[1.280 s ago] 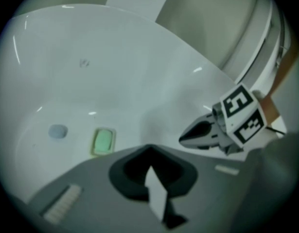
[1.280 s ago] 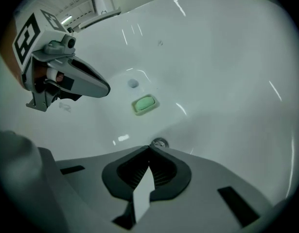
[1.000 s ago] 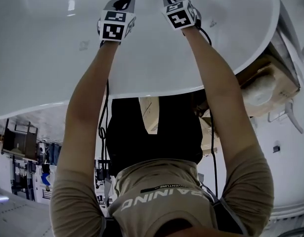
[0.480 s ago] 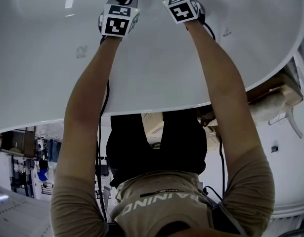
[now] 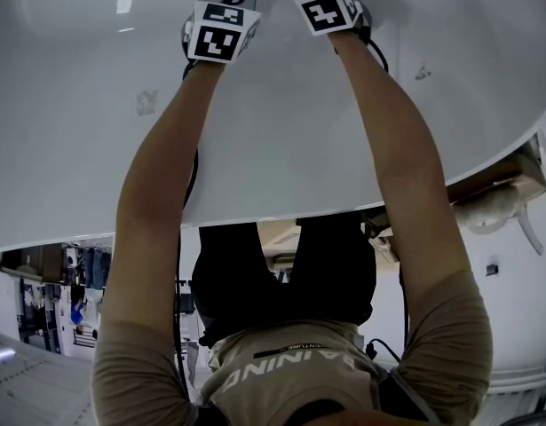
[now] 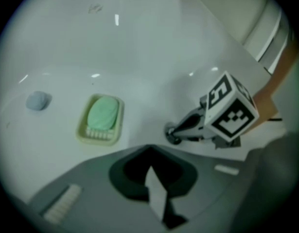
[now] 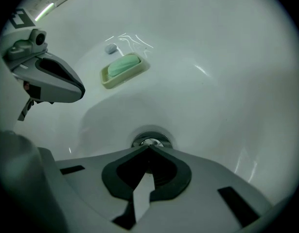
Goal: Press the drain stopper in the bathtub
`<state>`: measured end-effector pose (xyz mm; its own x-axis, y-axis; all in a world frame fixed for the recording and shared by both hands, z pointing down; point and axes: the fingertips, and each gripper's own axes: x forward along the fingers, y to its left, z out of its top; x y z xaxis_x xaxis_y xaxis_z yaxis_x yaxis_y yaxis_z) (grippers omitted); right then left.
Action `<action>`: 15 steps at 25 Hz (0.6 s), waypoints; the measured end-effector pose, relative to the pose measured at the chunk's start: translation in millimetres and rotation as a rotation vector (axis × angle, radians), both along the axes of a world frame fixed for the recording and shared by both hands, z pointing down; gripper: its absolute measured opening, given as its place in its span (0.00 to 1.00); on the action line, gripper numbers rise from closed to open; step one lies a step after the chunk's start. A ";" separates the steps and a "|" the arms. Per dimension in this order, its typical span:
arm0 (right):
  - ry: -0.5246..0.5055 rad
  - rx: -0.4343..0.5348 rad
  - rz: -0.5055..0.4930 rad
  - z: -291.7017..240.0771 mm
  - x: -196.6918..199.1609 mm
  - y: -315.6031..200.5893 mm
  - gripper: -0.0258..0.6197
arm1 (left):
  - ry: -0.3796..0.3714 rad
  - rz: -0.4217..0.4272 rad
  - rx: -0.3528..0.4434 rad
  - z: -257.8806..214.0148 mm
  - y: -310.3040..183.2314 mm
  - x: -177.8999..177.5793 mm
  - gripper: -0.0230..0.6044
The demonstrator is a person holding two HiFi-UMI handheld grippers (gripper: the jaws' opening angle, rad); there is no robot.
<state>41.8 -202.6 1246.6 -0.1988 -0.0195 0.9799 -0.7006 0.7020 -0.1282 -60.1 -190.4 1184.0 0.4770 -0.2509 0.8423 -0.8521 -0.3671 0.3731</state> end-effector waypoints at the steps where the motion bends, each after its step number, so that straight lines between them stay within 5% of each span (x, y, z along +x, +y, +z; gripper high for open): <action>1: 0.005 0.003 0.015 0.1 0.2 -0.9 0.05 | 0.001 -0.001 0.000 1.0 -0.7 -0.1 0.04; 8: 0.025 -0.057 0.025 0.8 -2.4 -2.8 0.05 | 0.002 0.004 -0.001 5.6 -1.8 0.0 0.04; 15: 0.061 -0.018 0.002 3.4 -2.5 -3.4 0.05 | 0.003 0.034 0.005 5.2 -5.4 6.3 0.04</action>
<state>39.2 -206.0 1250.1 -0.1384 -0.0023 0.9904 -0.7086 0.6988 -0.0974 -53.8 -195.8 1189.2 0.4877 -0.2389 0.8397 -0.8379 -0.3981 0.3734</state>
